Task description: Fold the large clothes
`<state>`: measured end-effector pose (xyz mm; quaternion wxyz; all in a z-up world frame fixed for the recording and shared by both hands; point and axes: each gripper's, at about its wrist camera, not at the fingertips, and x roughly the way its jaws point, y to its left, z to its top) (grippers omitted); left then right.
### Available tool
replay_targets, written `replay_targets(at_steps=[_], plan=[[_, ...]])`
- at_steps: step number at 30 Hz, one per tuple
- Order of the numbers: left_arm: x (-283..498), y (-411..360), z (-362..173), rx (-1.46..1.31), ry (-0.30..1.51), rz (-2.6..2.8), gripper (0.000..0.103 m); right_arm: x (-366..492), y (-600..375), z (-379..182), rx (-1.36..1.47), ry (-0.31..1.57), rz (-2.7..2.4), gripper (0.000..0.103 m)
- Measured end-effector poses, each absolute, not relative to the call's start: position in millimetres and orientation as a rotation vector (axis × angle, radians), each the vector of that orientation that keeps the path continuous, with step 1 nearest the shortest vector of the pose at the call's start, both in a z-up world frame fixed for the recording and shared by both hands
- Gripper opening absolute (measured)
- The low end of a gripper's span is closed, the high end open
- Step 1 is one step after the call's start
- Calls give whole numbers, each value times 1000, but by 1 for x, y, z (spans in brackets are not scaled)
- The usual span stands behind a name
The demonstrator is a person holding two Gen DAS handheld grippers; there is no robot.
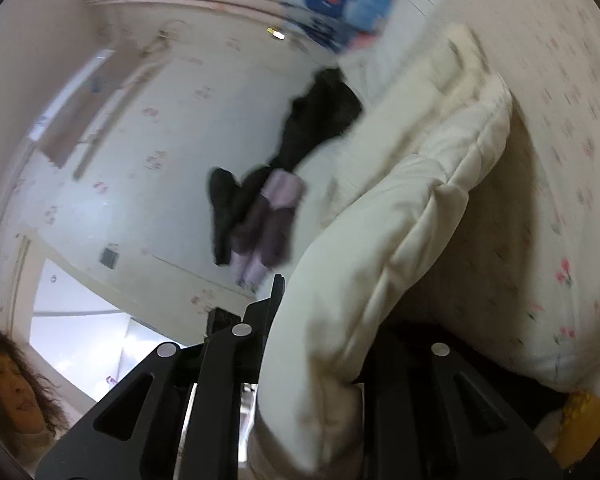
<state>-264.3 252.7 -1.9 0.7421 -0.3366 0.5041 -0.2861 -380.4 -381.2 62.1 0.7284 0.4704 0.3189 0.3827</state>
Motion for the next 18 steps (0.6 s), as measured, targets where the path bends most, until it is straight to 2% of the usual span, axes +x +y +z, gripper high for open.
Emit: replay_targets(at_steps=[4,7,8,9,10,12,13,15,16,18], plan=[[-286,257,23,-712,1077,-690,11,-406,-394,82,1010,676,889,17],[-300,259,7,-632,1148,-741,14,-422,-400,66,996,770,894,29],[-300,261,-7,-627,1187,-744,20,-428,-403,50,988,835,870,35],[-299,266,-33,-633,1257,-752,32,-432,-406,32,996,901,854,41],[-299,271,-50,-642,1292,-744,36,-436,-409,20,1005,944,837,52],[-296,293,-86,-709,1316,-689,48,-444,-414,-13,1038,1028,794,59],[-296,304,-99,-771,1295,-692,55,-450,-419,-27,1069,1045,780,65],[-296,327,-115,-879,1213,-700,81,-455,-423,-42,1108,1045,761,77],[-295,334,-119,-911,1183,-688,85,-457,-427,-48,1135,1035,765,85],[-289,346,-131,-1000,1122,-694,96,-457,-429,-56,1165,1023,768,89]])
